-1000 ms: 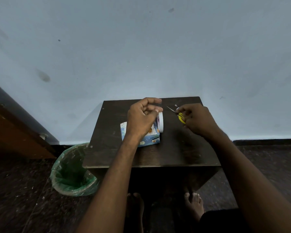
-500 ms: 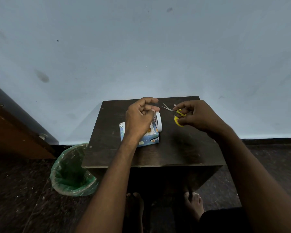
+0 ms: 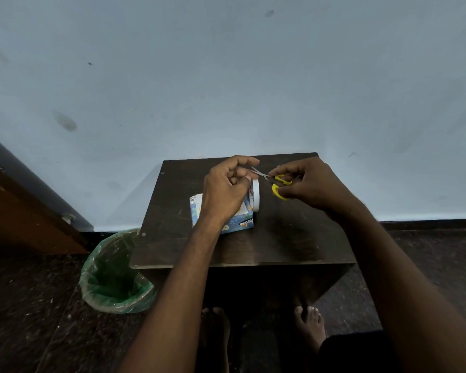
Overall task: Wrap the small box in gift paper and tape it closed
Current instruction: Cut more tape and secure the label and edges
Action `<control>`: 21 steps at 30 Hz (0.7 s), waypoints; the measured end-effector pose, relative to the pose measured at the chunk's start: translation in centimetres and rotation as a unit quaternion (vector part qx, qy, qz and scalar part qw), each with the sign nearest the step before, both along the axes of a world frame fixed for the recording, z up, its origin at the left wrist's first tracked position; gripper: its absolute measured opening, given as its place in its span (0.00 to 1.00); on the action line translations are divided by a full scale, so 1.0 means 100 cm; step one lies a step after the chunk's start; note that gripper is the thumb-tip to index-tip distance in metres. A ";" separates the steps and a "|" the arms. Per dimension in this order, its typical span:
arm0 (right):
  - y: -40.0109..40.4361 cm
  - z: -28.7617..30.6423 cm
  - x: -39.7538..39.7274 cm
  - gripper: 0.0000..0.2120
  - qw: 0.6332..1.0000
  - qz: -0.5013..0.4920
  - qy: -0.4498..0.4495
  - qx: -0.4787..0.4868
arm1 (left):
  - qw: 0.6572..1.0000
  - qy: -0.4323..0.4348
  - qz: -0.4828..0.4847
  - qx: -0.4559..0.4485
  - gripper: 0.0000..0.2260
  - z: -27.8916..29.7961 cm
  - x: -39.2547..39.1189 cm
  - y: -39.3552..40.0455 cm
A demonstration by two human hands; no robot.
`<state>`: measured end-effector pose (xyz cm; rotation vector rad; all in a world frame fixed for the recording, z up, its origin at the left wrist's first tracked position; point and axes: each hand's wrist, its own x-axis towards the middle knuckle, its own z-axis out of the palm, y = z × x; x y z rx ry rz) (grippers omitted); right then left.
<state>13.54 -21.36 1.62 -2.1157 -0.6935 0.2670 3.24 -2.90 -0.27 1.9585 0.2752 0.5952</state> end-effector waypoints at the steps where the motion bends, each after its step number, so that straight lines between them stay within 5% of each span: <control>1: 0.000 0.000 0.000 0.15 1.000 -0.001 -0.008 -0.001 | 1.000 -0.001 0.001 0.000 0.15 0.000 0.000 0.000; 10: 0.002 -0.001 0.001 0.12 0.997 0.014 -0.067 -0.020 | 1.000 0.001 0.005 -0.002 0.17 0.002 -0.001 -0.001; 17: -0.002 -0.005 0.004 0.14 1.000 -0.011 -0.010 -0.009 | 1.000 0.011 0.025 -0.003 0.23 0.001 -0.001 0.001; 21: 0.007 -0.024 0.001 0.12 0.982 -0.056 -0.078 -0.162 | 1.000 0.003 0.020 -0.014 0.23 0.001 0.000 0.001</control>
